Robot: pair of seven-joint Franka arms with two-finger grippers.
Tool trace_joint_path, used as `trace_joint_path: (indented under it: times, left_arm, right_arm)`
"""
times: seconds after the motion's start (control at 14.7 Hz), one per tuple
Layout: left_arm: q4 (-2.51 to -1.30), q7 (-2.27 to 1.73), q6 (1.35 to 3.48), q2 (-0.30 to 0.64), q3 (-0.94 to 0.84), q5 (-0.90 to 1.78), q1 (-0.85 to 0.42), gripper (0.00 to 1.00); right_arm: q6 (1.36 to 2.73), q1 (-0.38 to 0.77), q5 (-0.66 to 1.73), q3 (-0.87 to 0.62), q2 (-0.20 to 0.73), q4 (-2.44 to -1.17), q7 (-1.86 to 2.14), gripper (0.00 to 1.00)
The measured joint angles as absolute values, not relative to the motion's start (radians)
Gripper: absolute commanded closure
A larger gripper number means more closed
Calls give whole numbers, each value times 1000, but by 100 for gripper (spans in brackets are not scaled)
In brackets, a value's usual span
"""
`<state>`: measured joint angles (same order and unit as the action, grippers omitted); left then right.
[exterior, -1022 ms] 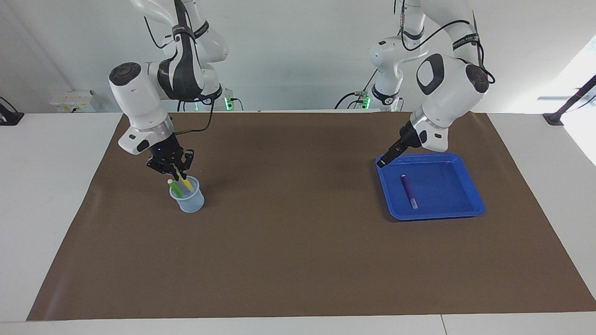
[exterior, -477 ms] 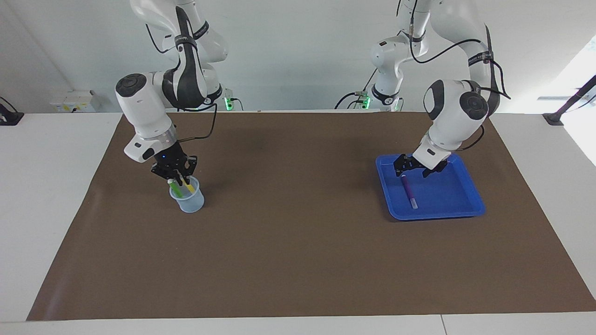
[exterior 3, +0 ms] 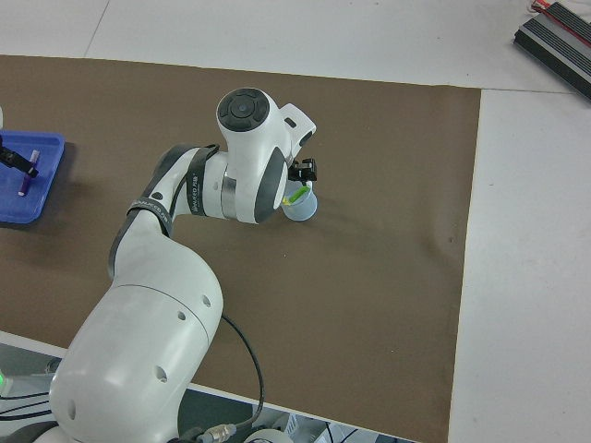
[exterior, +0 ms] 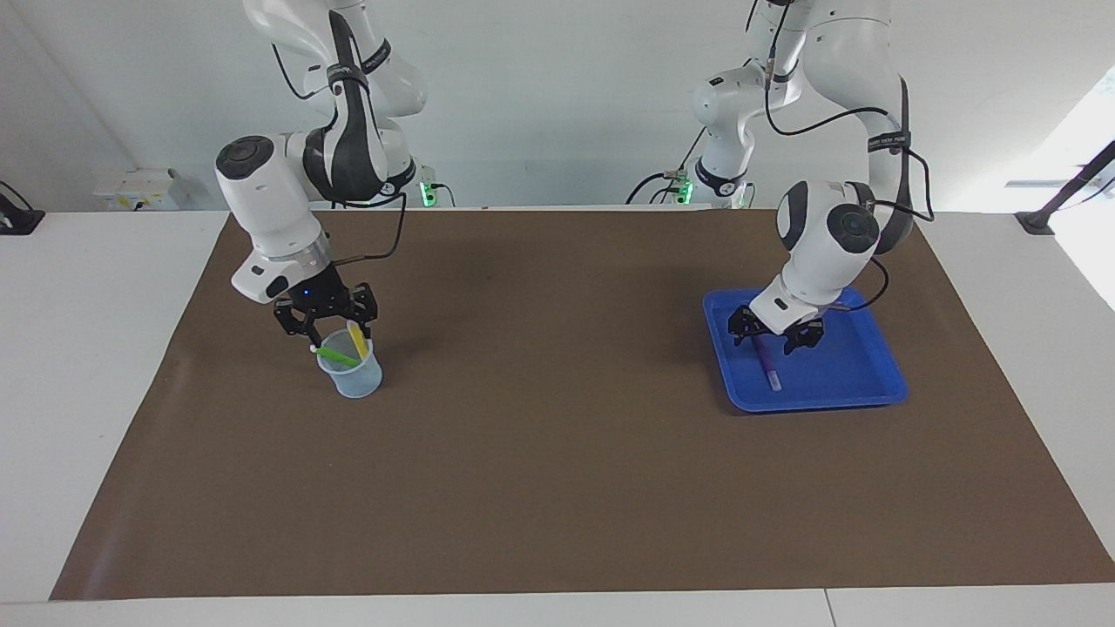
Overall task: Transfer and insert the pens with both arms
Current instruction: 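Grasp the purple pen with the left gripper while the right gripper withdraws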
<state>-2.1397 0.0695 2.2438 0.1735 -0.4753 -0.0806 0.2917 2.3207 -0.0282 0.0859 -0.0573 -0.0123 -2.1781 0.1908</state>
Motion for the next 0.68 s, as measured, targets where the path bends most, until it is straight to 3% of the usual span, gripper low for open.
trace_joint_path:
  times: [0.48, 0.61, 0.68]
  left_arm:
    - [-2147, 20, 2330, 251, -473, -152, 293, 18]
    - [-2147, -24, 2341, 260, -474, -179, 292, 31]
    - [-2146, -32, 2343, 259, -475, -182, 292, 47]
  right_arm:
    - [2047, -32, 85, -51, -52, -1959, 164, 0]
    - [1948, -32, 58, -50, -55, -1874, 104, 0]
    - [1904, -32, 43, -52, -55, -1836, 68, 0]
